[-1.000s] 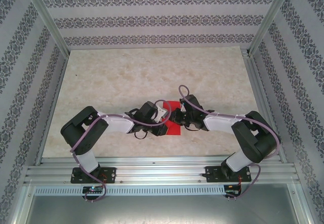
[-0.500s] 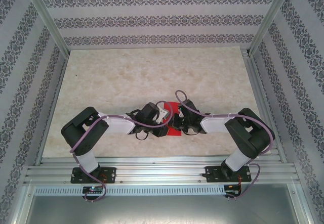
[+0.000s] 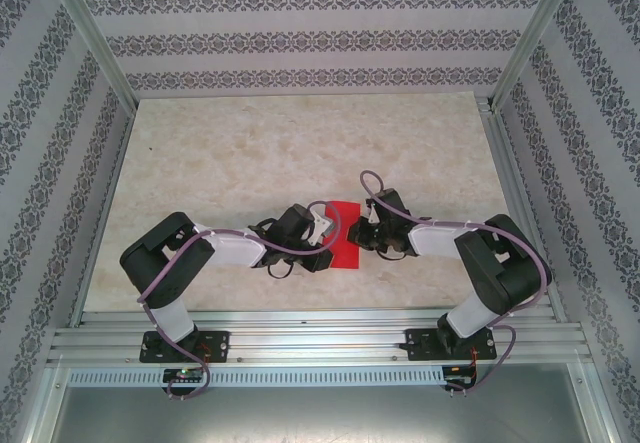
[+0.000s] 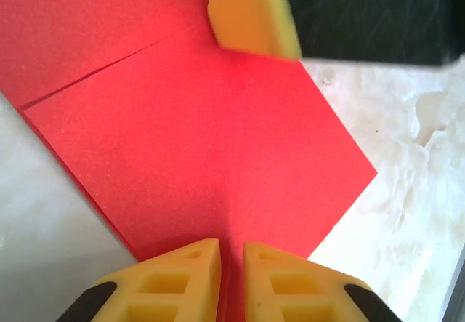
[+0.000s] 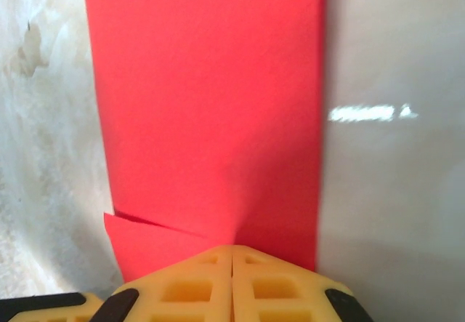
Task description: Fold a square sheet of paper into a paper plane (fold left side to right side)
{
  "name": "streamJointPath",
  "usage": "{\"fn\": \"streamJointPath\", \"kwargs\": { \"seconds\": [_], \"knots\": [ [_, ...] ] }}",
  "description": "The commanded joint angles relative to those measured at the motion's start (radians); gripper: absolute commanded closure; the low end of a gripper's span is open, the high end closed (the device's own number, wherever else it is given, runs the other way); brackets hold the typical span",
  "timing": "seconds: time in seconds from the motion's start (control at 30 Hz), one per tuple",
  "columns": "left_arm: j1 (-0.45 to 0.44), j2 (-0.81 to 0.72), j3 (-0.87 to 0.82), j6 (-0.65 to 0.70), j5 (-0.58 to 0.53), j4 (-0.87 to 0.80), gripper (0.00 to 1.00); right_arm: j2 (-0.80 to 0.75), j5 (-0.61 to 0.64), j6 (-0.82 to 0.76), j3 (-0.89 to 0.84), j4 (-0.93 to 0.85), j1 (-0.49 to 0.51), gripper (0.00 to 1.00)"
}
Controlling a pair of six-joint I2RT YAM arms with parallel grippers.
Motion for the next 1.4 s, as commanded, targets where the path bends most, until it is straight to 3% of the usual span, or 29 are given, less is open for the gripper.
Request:
{"fn": "streamJointPath", "kwargs": {
  "seconds": [0.0, 0.3, 0.6, 0.83, 1.37],
  "knots": [
    [-0.028, 0.047, -0.066, -0.005, -0.029, -0.185, 0.81, -0.030, 0.099, -0.074, -0.004, -0.076, -0.054, 0.92],
    [-0.039, 0.040, -0.039, -0.010, -0.024, -0.183, 0.80, -0.230, 0.111, 0.000, -0.005, -0.151, 0.040, 0.91],
    [-0.045, 0.037, -0.032, -0.005, -0.027, -0.191, 0.80, -0.067, 0.082, 0.118, -0.023, 0.030, 0.140, 0.91],
    [-0.055, -0.017, -0.050, 0.022, -0.020, -0.252, 0.77, -0.017, 0.180, 0.074, -0.002, -0.129, 0.121, 0.91],
    [-0.065, -0.185, -0.186, -0.020, -0.040, -0.302, 0.78, -0.003, 0.163, 0.059, 0.006, -0.147, 0.113, 0.91]
  ]
}}
